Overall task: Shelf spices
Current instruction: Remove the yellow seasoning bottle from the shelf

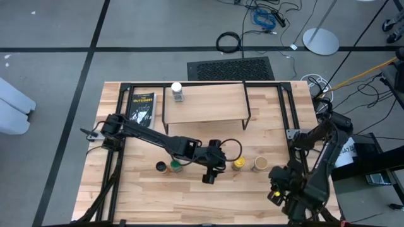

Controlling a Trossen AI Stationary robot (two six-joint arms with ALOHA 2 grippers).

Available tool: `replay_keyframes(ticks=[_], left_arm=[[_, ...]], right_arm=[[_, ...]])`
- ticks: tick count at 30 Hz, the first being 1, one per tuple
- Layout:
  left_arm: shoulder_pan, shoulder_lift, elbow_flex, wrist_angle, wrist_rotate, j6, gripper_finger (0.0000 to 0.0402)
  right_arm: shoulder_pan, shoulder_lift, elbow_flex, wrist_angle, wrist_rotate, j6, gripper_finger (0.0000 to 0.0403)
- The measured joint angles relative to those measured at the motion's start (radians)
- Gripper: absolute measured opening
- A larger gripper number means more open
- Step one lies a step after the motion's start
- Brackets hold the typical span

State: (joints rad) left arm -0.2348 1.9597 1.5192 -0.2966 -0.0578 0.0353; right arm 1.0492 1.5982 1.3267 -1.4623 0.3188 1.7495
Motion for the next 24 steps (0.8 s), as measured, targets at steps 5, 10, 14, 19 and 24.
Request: replay_keyframes(ticks=[5,10,14,19,24], left_arm=[[0.004,0.034,0.000,0.019,-0.002,0.008,0.0271],[0.009,0.053,0.000,0.031,-0.004,0.044,0.0249],[0.020,0.057,0.001,0.048,-0.004,0.050,0.0227],[0.039,0.057,0.001,0.050,-0.004,0.049,0.0206],[0.046,0.057,0.001,0.050,0.013,0.048,0.0195]], right_arm=[[0.000,0.021,-0.119,0.105,-0.048,0.050,0.0144],[-0.003,0.021,-0.208,0.177,-0.039,0.111,0.0100],[-0.017,0.021,-0.258,0.191,-0.029,0.148,0.0068],[-0.037,0.020,-0.301,0.236,-0.017,0.138,0.0034],[-0.062,0.020,-0.311,0.283,0.030,0.107,0.0011]])
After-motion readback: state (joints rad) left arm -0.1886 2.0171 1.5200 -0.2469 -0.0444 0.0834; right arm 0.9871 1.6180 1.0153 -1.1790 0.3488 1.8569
